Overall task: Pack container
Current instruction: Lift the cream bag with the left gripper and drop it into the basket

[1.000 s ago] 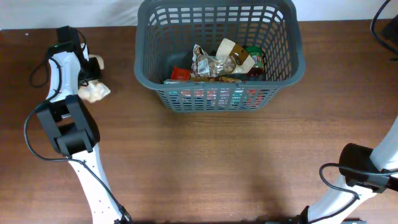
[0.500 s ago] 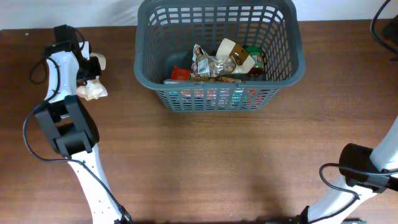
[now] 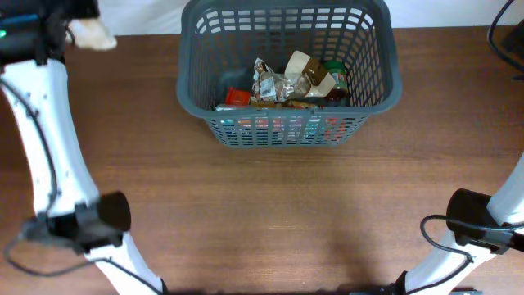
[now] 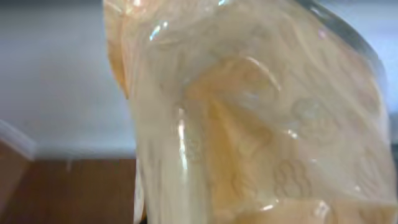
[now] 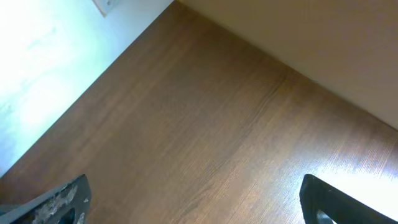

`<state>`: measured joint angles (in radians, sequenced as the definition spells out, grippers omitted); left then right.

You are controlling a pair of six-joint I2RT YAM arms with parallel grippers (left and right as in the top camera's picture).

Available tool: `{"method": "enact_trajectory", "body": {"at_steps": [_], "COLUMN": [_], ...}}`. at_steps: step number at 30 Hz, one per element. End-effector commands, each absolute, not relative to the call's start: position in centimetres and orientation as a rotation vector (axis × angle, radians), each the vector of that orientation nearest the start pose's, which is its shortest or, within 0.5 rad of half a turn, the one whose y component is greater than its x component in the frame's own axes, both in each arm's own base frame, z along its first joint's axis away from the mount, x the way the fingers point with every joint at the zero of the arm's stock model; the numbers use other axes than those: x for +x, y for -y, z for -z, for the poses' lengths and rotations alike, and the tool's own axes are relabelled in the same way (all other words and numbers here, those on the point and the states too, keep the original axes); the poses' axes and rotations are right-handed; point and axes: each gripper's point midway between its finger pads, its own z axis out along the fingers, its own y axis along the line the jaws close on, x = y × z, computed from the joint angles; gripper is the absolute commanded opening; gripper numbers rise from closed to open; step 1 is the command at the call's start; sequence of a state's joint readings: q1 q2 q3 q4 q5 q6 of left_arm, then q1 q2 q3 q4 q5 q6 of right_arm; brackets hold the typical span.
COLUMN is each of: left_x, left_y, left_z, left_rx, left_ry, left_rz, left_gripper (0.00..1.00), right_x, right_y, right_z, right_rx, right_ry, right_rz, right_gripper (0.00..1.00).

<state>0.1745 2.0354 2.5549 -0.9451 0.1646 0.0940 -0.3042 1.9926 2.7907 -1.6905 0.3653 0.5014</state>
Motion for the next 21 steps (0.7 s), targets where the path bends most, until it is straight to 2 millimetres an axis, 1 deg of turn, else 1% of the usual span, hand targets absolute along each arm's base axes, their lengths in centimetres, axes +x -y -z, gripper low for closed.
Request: {"method": "enact_trajectory", "body": {"at_steps": [1,2,3,6,9,11,12,14,15,16,18,20,21], "left_x": [50.5,50.0,49.3,47.8,46.4,46.2,46.3,46.8,47.2,47.7,48.3,48.8,49.2], "left_y": [4.7,6.8,9.7,16.0,21.3,23.9,24.8,26.5,27.4,28.3,29.3,29.8,29.9], "left_z": [-49.1,-49.6,-49.8,-49.4,-48.4,-47.1,-46.4,-44.3,-42.7,-40.5,-37.2,-34.0,-31.9], "left_rx": [0.417,0.482,0.567,0.725,0.838,0.888,0.906,0.938,0.958,0.988,1.055,1.102,1.117], "left_ry": [-1.776,-1.748,-1.718,-1.674,-1.648,-1.653,-1.661,-1.694,-1.724,-1.763,-1.811,-1.871,-1.921], "left_rz": [0.146,0.164,0.188,0.248,0.31,0.347,0.357,0.378,0.391,0.4,0.393,0.389,0.383], "left_gripper": [0.02,0.02,0.02,0.02,0.02,0.02,0.02,0.02,0.02,0.02,0.02,0.02,0.02], "right_x": [36.6,36.6,36.6,36.6,36.6,36.6,36.6,36.6,36.6,36.6,36.6,36.6,36.6], "right_y": [17.9,17.9,17.9,17.9,17.9,17.9,17.9,17.9,17.9,17.9,17.9,17.9,17.9], "right_z": [-39.1,-39.1,-39.1,-39.1,-39.1,-39.1,-39.1,-39.1,-39.1,-39.1,-39.1,-39.1,-39.1], "right_rx": [1.1,1.1,1.1,1.1,1.1,1.1,1.1,1.1,1.1,1.1,1.1,1.1,1.1], "right_ry": [-2.142,-2.142,-2.142,-2.142,-2.142,-2.142,-2.142,-2.142,-2.142,-2.142,-2.142,-2.142,-2.142], "right_rz": [0.353,0.353,0.353,0.353,0.353,0.353,0.353,0.353,0.353,0.353,0.353,0.353,0.353], "right_gripper": [0.99,0.99,0.99,0.99,0.99,0.99,0.99,0.99,0.99,0.99,0.99,0.99,0.99]}}
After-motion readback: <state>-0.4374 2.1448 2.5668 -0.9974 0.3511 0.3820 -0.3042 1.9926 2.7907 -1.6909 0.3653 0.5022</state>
